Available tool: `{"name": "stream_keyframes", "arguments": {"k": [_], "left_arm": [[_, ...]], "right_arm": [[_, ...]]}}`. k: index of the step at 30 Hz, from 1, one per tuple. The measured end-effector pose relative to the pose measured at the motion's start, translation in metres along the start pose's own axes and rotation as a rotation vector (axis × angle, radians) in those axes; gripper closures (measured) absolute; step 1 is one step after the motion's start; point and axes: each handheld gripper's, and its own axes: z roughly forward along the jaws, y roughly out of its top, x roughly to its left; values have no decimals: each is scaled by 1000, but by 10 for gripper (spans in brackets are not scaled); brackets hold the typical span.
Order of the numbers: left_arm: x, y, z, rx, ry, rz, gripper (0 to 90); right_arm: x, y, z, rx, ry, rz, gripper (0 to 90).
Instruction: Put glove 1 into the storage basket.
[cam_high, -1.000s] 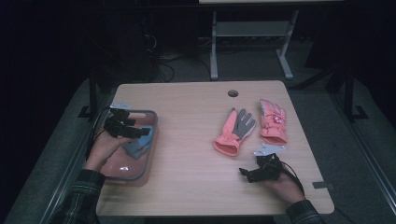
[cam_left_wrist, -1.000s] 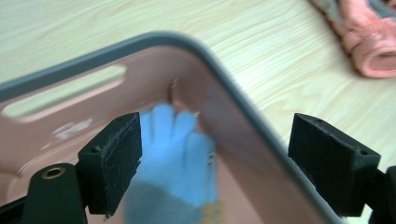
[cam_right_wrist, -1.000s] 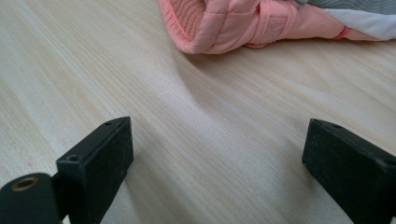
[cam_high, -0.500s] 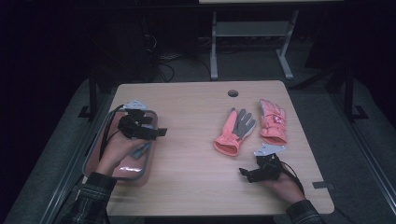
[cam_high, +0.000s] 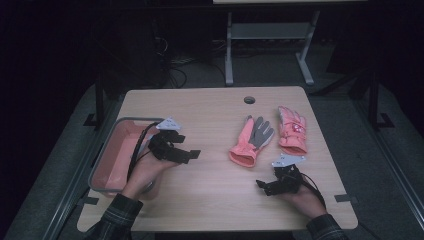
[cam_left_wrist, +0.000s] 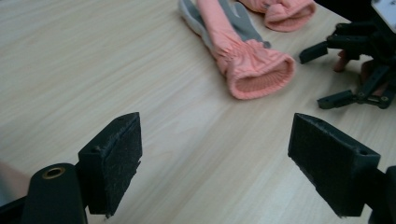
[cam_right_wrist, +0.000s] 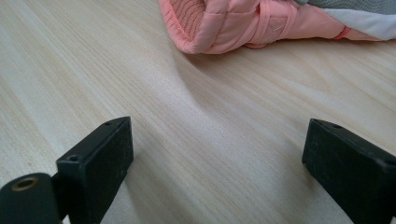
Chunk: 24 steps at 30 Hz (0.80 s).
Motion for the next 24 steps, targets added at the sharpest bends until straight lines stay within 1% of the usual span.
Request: {"name": "stream_keyframes", "arguments": {"k": [2, 6, 7, 8, 9, 11, 12, 14, 15, 17, 18, 20, 21, 22, 23, 24], "left_arm": [[-8, -4, 8, 7, -10, 16, 170], [-19, -11, 17, 18, -19, 36, 170], [-21, -13, 20, 21, -18, 51, 170], [-21, -13, 20, 21, -18, 51, 170], [-25, -16, 24, 18, -21, 42, 170], [-30, -22, 30, 27, -27, 63, 170], [-30, -22, 30, 27, -27, 63, 169], [-34, -28, 36, 35, -31, 87, 170], [-36, -33, 41, 49, -35, 93, 170], [-37, -39, 46, 52, -40, 92, 169], [-37, -39, 46, 52, -40, 92, 169], [-37, -49, 52, 73, -47, 95, 169], [-37, -49, 52, 73, -47, 95, 169], [-38, -54, 54, 72, -49, 88, 169], [-38, -61, 57, 81, -45, 98, 169], [-38, -65, 59, 87, -41, 98, 168]], "right_arm": [[0, 0, 0, 0, 0, 0, 81], [0, 0, 0, 0, 0, 0, 81], [0, 0, 0, 0, 0, 0, 81], [0, 0, 0, 0, 0, 0, 81], [0, 0, 0, 0, 0, 1, 81], [0, 0, 0, 0, 0, 0, 81], [0, 0, 0, 0, 0, 0, 81], [0, 0, 0, 1, 0, 0, 81], [0, 0, 0, 1, -2, 0, 81], [0, 0, 0, 1, -2, -1, 81], [0, 0, 0, 1, -2, -1, 81], [0, 0, 0, 0, -3, 0, 81], [0, 0, 0, 0, -3, 1, 81], [0, 0, 0, 0, -3, 1, 81], [1, 0, 0, 0, -1, 0, 81], [1, 0, 0, 0, -1, 1, 81]]}}
